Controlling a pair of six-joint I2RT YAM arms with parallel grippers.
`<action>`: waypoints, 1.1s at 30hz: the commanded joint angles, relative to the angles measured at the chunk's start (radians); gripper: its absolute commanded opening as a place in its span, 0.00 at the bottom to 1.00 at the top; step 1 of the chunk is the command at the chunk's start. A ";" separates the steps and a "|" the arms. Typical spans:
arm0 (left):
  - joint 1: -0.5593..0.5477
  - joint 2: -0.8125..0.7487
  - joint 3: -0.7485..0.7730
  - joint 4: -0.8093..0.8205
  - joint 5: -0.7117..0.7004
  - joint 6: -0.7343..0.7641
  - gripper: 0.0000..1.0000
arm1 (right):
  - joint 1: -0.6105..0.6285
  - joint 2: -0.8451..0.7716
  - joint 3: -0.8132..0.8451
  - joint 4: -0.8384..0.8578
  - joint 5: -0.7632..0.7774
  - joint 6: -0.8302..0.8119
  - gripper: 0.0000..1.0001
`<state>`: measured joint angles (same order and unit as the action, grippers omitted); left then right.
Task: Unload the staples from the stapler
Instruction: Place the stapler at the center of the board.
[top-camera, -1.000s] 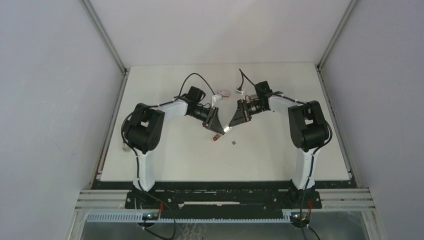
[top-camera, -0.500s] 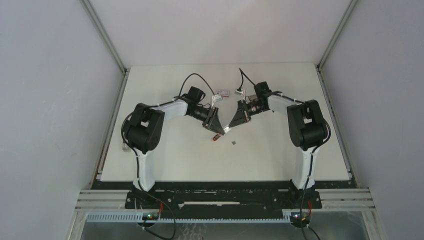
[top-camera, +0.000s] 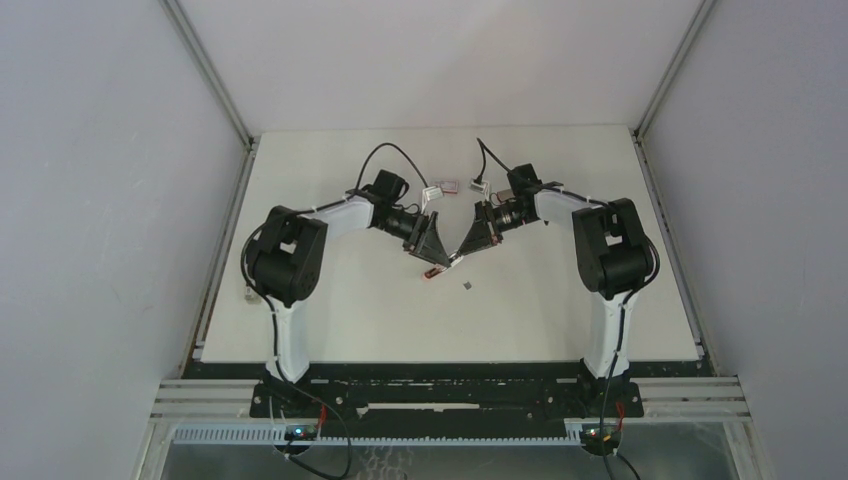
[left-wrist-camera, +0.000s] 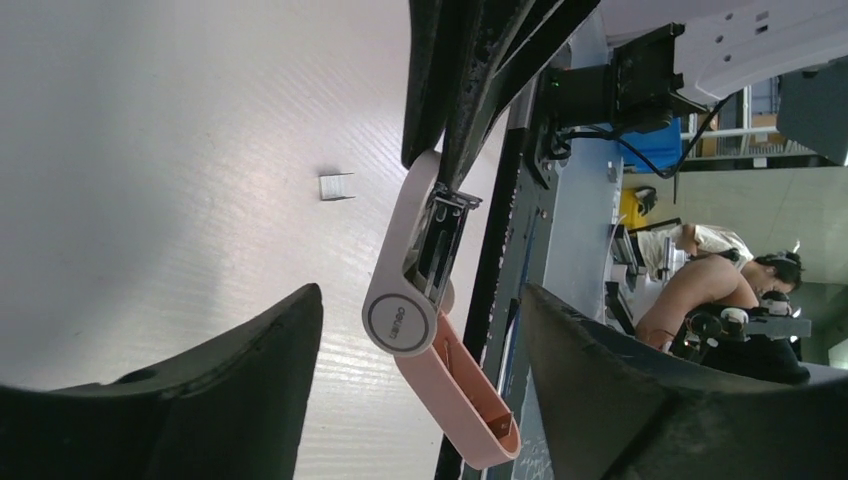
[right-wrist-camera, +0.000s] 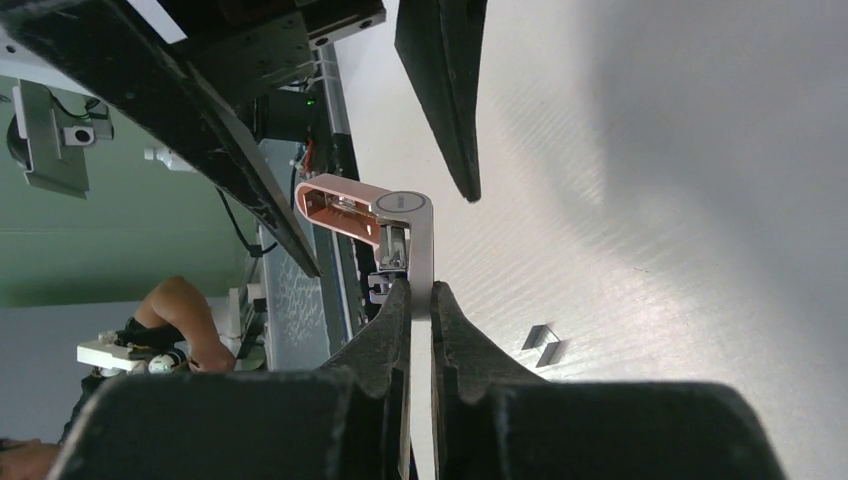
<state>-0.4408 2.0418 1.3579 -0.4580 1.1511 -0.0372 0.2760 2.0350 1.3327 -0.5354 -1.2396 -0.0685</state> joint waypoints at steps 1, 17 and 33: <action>0.024 -0.062 0.072 -0.035 -0.049 0.046 0.81 | -0.003 0.014 0.036 0.036 0.037 0.060 0.00; 0.010 -0.177 0.123 -0.147 -0.552 0.230 0.92 | 0.002 0.054 0.036 0.165 0.217 0.300 0.00; -0.093 -0.188 0.104 -0.132 -0.650 0.278 0.92 | 0.008 0.101 0.030 0.215 0.303 0.346 0.01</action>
<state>-0.5156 1.9091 1.4384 -0.5983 0.5266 0.2085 0.2829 2.1181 1.3327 -0.3527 -0.9569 0.2600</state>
